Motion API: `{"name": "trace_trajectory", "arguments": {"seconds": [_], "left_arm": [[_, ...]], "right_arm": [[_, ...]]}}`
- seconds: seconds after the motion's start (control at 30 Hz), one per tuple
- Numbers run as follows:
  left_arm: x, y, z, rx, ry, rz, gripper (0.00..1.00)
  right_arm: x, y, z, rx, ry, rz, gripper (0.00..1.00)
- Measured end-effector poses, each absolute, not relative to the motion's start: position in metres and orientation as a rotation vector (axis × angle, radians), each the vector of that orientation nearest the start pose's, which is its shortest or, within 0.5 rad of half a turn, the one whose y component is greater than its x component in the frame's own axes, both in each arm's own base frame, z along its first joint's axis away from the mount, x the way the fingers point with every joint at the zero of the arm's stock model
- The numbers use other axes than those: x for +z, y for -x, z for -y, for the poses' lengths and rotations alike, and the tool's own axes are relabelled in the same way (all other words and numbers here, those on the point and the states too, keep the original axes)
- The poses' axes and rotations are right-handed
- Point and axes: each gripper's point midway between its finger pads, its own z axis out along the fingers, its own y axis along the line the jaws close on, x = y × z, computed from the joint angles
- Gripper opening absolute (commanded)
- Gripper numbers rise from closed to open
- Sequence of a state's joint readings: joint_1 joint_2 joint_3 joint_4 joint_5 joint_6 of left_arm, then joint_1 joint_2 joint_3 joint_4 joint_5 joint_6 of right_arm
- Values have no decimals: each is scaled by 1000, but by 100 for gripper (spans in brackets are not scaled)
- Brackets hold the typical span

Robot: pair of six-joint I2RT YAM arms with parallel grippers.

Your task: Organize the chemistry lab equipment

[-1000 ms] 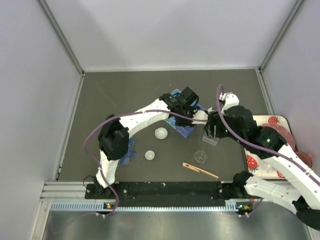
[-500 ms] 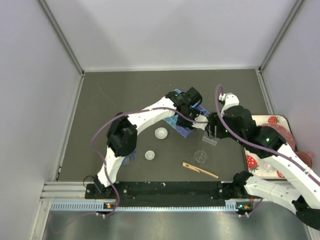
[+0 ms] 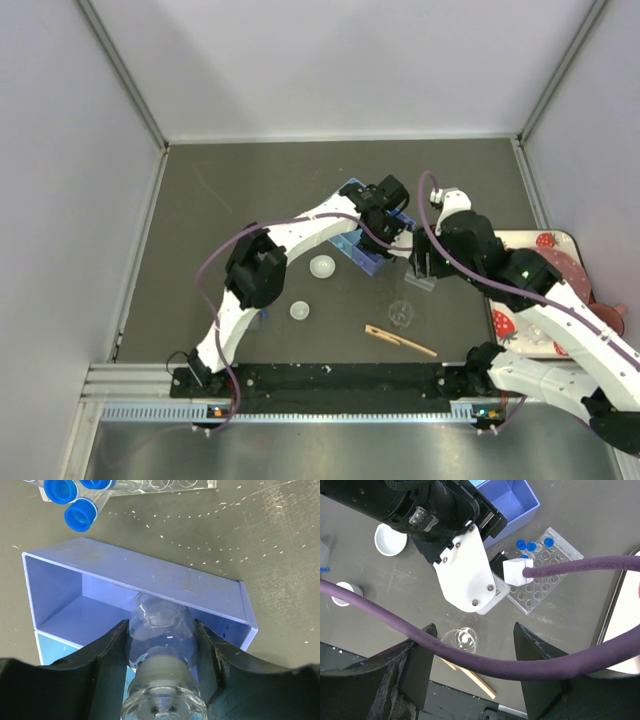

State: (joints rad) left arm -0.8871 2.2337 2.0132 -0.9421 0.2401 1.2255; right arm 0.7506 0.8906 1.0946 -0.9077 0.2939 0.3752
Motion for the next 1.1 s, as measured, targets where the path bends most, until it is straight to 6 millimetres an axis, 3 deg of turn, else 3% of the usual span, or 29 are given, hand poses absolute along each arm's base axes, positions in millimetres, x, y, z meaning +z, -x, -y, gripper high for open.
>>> {"name": "trace_trajectory", "arguments": {"seconds": [0.37,1.1], "left_arm": [[77,-329,408,328,3136,1682,0],[64,-333,409,356,3131,1725,17]], "right_arm": [[229,-204,-141,260,275,-2257,64],[222,-204,-142,261,281,-2265,64]]}}
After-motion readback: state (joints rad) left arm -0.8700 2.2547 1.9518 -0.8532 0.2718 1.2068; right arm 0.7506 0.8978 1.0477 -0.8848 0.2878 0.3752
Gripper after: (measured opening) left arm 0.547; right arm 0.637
